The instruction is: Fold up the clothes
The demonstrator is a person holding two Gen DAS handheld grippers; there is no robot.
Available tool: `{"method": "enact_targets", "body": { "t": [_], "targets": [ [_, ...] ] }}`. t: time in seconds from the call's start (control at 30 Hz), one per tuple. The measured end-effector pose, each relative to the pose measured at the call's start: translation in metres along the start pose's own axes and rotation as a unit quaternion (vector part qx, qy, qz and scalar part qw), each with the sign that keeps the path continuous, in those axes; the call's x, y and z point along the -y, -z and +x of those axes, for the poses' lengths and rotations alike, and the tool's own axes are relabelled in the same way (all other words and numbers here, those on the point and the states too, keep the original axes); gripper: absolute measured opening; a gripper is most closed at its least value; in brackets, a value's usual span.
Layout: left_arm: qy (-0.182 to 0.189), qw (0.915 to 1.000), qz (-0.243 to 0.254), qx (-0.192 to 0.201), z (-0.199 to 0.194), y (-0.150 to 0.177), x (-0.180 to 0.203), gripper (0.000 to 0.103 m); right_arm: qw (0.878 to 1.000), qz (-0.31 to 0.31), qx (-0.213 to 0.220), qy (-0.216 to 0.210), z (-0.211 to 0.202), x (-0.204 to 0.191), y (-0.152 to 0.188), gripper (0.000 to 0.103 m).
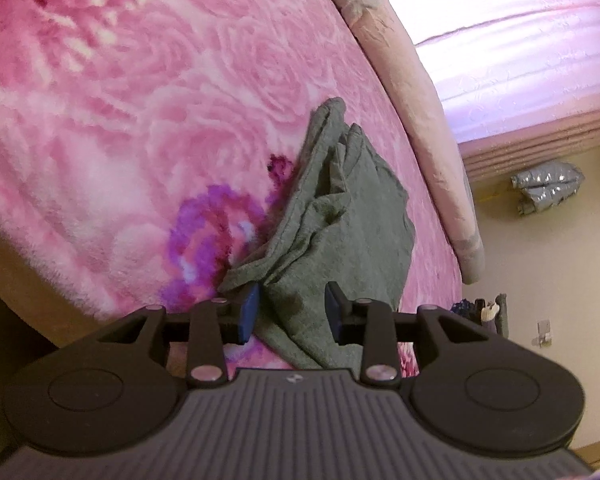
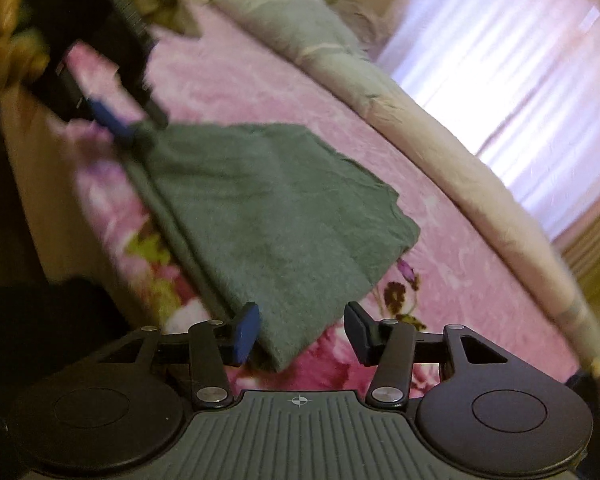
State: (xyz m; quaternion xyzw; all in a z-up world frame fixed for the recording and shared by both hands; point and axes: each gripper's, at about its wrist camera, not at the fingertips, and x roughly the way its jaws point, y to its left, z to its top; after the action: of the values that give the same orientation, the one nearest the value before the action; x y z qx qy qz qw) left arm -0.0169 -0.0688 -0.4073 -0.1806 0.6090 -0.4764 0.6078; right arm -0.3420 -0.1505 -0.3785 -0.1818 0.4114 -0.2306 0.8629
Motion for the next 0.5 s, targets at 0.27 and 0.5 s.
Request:
{"method": "enact_targets", "body": {
  "t": [0.27, 0.5],
  "targets": [
    [0.012, 0.9993, -0.034, 0.014, 0.001, 0.002, -0.008, 0.029, 0.999, -0.051, -0.009, -0.001, 0.008, -0.014, 0.009, 0.05],
    [0.025, 0.9993, 0.01, 0.027, -0.004, 0.004, 0.0, 0.003, 1.0, -0.007, -0.002, -0.006, 0.007, 0.002, 0.002, 0.004]
  ]
}}
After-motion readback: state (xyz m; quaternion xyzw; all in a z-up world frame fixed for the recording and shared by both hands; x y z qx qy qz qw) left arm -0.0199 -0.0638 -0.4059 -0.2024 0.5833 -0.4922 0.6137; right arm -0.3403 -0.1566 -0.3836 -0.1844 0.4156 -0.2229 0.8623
